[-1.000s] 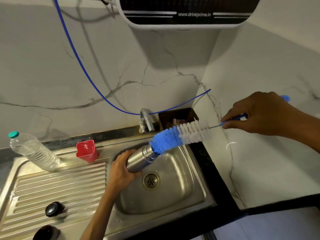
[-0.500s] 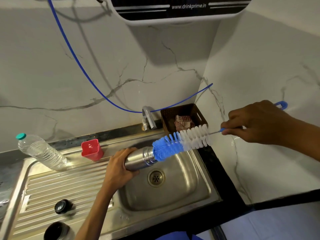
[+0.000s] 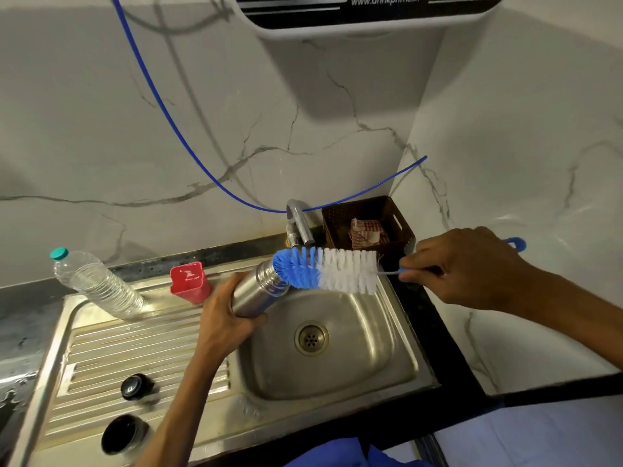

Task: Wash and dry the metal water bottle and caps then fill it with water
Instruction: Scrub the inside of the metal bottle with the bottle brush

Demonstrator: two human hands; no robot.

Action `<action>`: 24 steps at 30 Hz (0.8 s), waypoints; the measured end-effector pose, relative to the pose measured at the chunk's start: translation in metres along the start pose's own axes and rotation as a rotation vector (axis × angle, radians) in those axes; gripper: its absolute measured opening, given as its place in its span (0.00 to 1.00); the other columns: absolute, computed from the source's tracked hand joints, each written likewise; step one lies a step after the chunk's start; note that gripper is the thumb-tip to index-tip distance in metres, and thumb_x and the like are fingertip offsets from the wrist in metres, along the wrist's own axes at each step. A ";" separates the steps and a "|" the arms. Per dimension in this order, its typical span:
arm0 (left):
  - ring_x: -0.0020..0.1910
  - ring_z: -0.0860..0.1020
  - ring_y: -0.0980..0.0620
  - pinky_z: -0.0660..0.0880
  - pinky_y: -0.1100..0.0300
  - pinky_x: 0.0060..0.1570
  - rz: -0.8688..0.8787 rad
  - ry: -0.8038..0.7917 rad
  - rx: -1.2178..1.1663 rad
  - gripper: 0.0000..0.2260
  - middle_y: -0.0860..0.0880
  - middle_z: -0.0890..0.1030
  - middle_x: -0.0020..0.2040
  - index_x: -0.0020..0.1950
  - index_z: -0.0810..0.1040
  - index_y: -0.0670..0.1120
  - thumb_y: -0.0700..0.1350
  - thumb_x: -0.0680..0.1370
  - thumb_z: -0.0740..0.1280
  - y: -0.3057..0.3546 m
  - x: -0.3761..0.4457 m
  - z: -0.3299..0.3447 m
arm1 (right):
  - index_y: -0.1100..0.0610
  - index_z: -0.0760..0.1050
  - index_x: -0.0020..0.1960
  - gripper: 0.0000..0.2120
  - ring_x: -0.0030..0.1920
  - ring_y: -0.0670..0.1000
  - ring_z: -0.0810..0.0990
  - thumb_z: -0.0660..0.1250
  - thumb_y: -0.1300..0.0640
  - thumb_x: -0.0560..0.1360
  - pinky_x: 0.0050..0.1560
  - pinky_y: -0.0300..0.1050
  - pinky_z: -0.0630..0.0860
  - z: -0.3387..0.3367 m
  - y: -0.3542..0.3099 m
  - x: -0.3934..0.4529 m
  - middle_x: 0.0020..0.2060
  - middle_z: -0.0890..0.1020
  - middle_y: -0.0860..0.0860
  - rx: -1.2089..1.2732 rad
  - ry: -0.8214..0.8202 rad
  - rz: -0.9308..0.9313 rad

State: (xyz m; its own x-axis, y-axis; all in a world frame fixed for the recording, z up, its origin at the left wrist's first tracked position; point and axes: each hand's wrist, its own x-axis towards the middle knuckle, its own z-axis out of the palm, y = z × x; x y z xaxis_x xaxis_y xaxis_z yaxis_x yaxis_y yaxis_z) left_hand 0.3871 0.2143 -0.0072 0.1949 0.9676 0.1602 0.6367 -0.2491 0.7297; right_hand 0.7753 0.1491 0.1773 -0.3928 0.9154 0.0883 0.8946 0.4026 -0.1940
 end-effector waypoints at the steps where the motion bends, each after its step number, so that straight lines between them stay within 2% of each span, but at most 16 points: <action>1: 0.48 0.81 0.52 0.79 0.54 0.45 0.011 0.006 0.031 0.34 0.53 0.82 0.53 0.64 0.76 0.54 0.50 0.59 0.80 -0.001 0.000 -0.005 | 0.45 0.85 0.55 0.29 0.30 0.43 0.75 0.51 0.31 0.76 0.33 0.35 0.65 0.001 -0.001 0.000 0.32 0.77 0.40 -0.019 -0.017 -0.009; 3: 0.49 0.81 0.49 0.79 0.51 0.47 0.107 -0.019 0.164 0.35 0.54 0.82 0.53 0.65 0.76 0.56 0.48 0.59 0.79 0.006 0.002 -0.013 | 0.43 0.84 0.54 0.27 0.29 0.43 0.72 0.50 0.32 0.79 0.34 0.33 0.59 0.004 -0.004 0.002 0.32 0.76 0.41 -0.114 -0.060 -0.071; 5: 0.52 0.81 0.48 0.78 0.48 0.51 0.252 -0.080 0.349 0.35 0.52 0.83 0.56 0.67 0.76 0.56 0.49 0.60 0.78 0.016 0.002 -0.014 | 0.43 0.83 0.51 0.19 0.27 0.41 0.67 0.56 0.36 0.81 0.34 0.32 0.53 0.011 -0.012 0.005 0.32 0.74 0.41 -0.231 -0.109 -0.143; 8: 0.50 0.80 0.48 0.78 0.50 0.50 0.184 -0.058 0.269 0.34 0.51 0.83 0.56 0.66 0.76 0.56 0.52 0.60 0.78 0.025 0.002 -0.008 | 0.46 0.81 0.44 0.10 0.25 0.41 0.59 0.67 0.42 0.79 0.33 0.31 0.47 0.027 -0.032 0.010 0.31 0.71 0.41 -0.262 0.035 -0.136; 10: 0.50 0.80 0.49 0.79 0.50 0.48 0.156 -0.044 0.224 0.35 0.51 0.83 0.56 0.66 0.74 0.57 0.52 0.60 0.78 0.028 0.000 -0.004 | 0.45 0.79 0.42 0.11 0.25 0.42 0.63 0.65 0.41 0.79 0.32 0.32 0.51 0.032 -0.038 0.012 0.30 0.72 0.41 -0.208 0.090 -0.022; 13: 0.52 0.81 0.47 0.77 0.49 0.52 0.273 -0.079 0.349 0.34 0.51 0.84 0.57 0.67 0.74 0.57 0.53 0.61 0.75 0.030 -0.005 -0.003 | 0.47 0.78 0.37 0.19 0.29 0.43 0.75 0.62 0.39 0.80 0.35 0.34 0.62 0.039 -0.039 0.011 0.28 0.77 0.44 -0.034 -0.182 0.097; 15: 0.52 0.81 0.48 0.76 0.49 0.53 0.339 -0.104 0.417 0.32 0.51 0.84 0.57 0.66 0.77 0.55 0.53 0.61 0.73 0.037 -0.007 0.000 | 0.50 0.79 0.36 0.21 0.30 0.44 0.76 0.61 0.39 0.80 0.37 0.36 0.67 0.052 -0.044 0.009 0.28 0.78 0.45 0.003 -0.249 0.092; 16: 0.52 0.81 0.48 0.76 0.49 0.53 0.354 -0.112 0.428 0.32 0.52 0.84 0.56 0.66 0.77 0.55 0.54 0.61 0.73 0.041 -0.007 0.002 | 0.49 0.81 0.40 0.20 0.32 0.44 0.77 0.60 0.39 0.81 0.38 0.38 0.69 0.060 -0.046 0.008 0.30 0.79 0.44 -0.011 -0.244 0.069; 18: 0.51 0.81 0.49 0.76 0.51 0.52 0.364 -0.133 0.429 0.31 0.53 0.83 0.55 0.66 0.77 0.55 0.55 0.62 0.74 0.046 -0.009 0.010 | 0.48 0.82 0.46 0.18 0.33 0.43 0.75 0.59 0.39 0.81 0.38 0.40 0.67 0.074 -0.047 0.009 0.36 0.81 0.43 -0.132 -0.170 -0.036; 21: 0.50 0.80 0.53 0.76 0.56 0.50 0.289 -0.167 0.366 0.33 0.54 0.83 0.56 0.67 0.74 0.58 0.57 0.62 0.76 0.043 -0.015 0.018 | 0.49 0.82 0.44 0.14 0.28 0.43 0.68 0.67 0.40 0.78 0.34 0.40 0.61 0.079 -0.044 0.019 0.33 0.79 0.44 -0.376 -0.026 -0.268; 24: 0.48 0.77 0.59 0.75 0.63 0.44 0.147 -0.192 0.252 0.35 0.58 0.82 0.55 0.66 0.72 0.62 0.58 0.60 0.78 0.036 -0.024 0.017 | 0.53 0.79 0.43 0.16 0.29 0.48 0.73 0.72 0.41 0.75 0.37 0.44 0.64 0.067 -0.033 0.026 0.32 0.77 0.49 -0.527 0.140 -0.432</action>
State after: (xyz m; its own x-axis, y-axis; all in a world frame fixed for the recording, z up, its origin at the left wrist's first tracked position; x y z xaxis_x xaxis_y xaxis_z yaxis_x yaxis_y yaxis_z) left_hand 0.4179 0.1818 0.0035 0.4198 0.9014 0.1060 0.7510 -0.4105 0.5172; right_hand 0.7209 0.1602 0.1204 -0.7371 0.6505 0.1830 0.6627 0.6431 0.3837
